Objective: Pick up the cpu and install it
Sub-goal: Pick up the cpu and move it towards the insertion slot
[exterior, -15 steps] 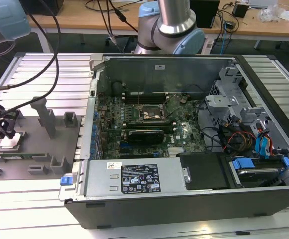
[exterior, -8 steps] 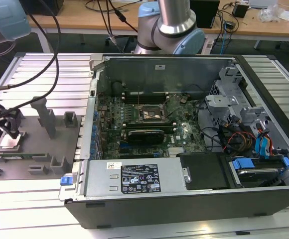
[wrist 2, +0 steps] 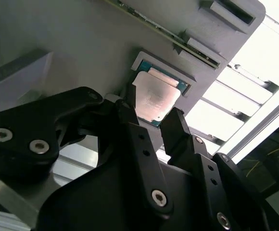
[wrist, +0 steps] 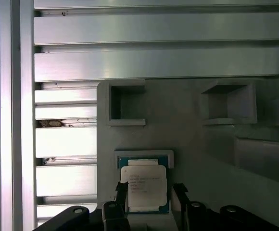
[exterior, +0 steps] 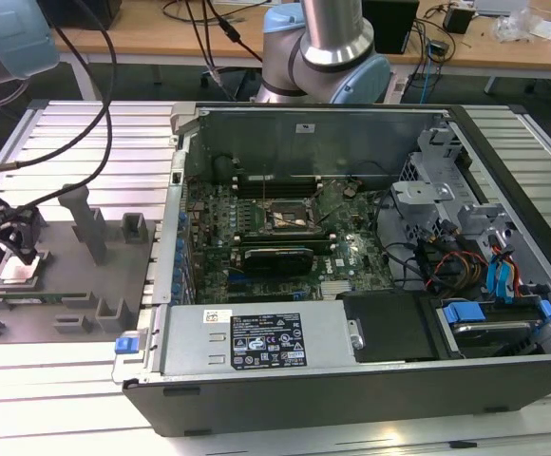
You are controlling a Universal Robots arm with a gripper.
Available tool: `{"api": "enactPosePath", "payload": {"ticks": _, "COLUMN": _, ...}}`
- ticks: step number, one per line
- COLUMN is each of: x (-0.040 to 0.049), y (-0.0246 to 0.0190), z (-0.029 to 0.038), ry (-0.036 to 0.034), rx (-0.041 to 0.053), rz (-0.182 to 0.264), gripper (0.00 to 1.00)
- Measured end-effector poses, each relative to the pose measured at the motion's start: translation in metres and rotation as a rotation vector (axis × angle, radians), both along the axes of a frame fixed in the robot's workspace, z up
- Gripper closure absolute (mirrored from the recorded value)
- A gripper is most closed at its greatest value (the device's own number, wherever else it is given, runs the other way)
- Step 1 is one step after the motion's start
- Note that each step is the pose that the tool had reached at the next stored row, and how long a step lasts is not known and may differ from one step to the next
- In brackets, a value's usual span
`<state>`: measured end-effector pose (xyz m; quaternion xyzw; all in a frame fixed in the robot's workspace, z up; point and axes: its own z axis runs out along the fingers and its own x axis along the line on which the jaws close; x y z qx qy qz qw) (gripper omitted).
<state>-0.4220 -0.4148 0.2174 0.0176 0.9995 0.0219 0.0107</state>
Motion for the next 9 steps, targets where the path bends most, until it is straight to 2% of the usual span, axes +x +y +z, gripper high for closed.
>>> {"api": "enactPosePath", "payload": {"ticks": 4, "x": 0.0, "y": 0.0, "z": 0.0, "ry": 0.0, "rx": 0.0, "rz": 0.0, "gripper": 0.45}}
{"api": "enactPosePath", "payload": {"ticks": 6, "x": 0.0, "y": 0.0, "z": 0.0, "ry": 0.0, "rx": 0.0, "rz": 0.0, "gripper": 0.33}}
{"api": "enactPosePath", "payload": {"ticks": 7, "x": 0.0, "y": 0.0, "z": 0.0, "ry": -0.0001, "rx": 0.0, "rz": 0.001, "gripper": 0.33}}
{"api": "enactPosePath", "payload": {"ticks": 8, "x": 0.0, "y": 0.0, "z": 0.0, "ry": 0.0, "rx": 0.0, "rz": 0.001, "gripper": 0.26}}
{"api": "enactPosePath", "payload": {"ticks": 9, "x": 0.0, "y": 0.0, "z": 0.0, "ry": 0.0, "rx": 0.0, "rz": 0.001, "gripper": 0.26}}
